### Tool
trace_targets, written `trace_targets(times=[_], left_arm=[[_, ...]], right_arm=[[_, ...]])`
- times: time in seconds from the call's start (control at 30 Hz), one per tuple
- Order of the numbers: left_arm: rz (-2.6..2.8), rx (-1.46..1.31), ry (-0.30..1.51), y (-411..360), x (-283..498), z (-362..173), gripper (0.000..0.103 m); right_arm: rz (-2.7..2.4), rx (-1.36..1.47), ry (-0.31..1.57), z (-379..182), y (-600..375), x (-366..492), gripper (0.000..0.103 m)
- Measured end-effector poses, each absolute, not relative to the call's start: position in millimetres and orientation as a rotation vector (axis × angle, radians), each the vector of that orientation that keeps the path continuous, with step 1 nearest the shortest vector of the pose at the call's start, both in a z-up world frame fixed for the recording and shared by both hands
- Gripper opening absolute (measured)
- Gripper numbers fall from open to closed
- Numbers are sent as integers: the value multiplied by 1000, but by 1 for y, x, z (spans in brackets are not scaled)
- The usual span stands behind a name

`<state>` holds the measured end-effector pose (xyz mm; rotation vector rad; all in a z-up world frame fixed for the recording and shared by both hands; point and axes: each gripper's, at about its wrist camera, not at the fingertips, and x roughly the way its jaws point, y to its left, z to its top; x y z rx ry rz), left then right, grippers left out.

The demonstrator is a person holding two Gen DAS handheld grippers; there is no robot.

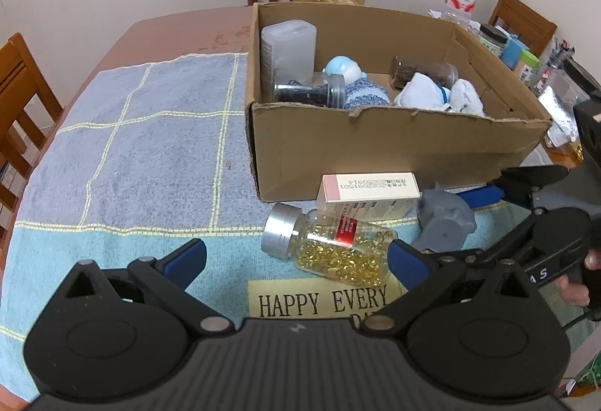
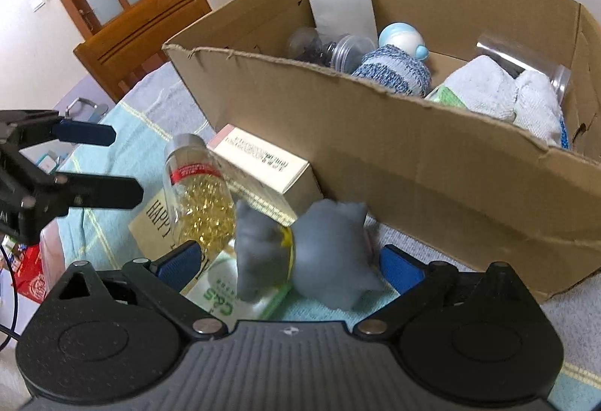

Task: Organize objects
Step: 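Move the left gripper to the gold capsule jar while the right approaches the grey cat figurine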

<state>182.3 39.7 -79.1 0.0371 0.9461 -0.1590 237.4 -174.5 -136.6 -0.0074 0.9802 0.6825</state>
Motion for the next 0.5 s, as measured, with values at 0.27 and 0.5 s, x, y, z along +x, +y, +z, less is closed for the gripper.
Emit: trace_targets(times=[0.27,0.5], left_arm=[[-193,61,952,35,184,-82,102],[-251,107,946,26,183,-81,102]], right_arm=[[639,-40,958,-132,-175,233,81],[592,-35,962,-127,-175,227,81]])
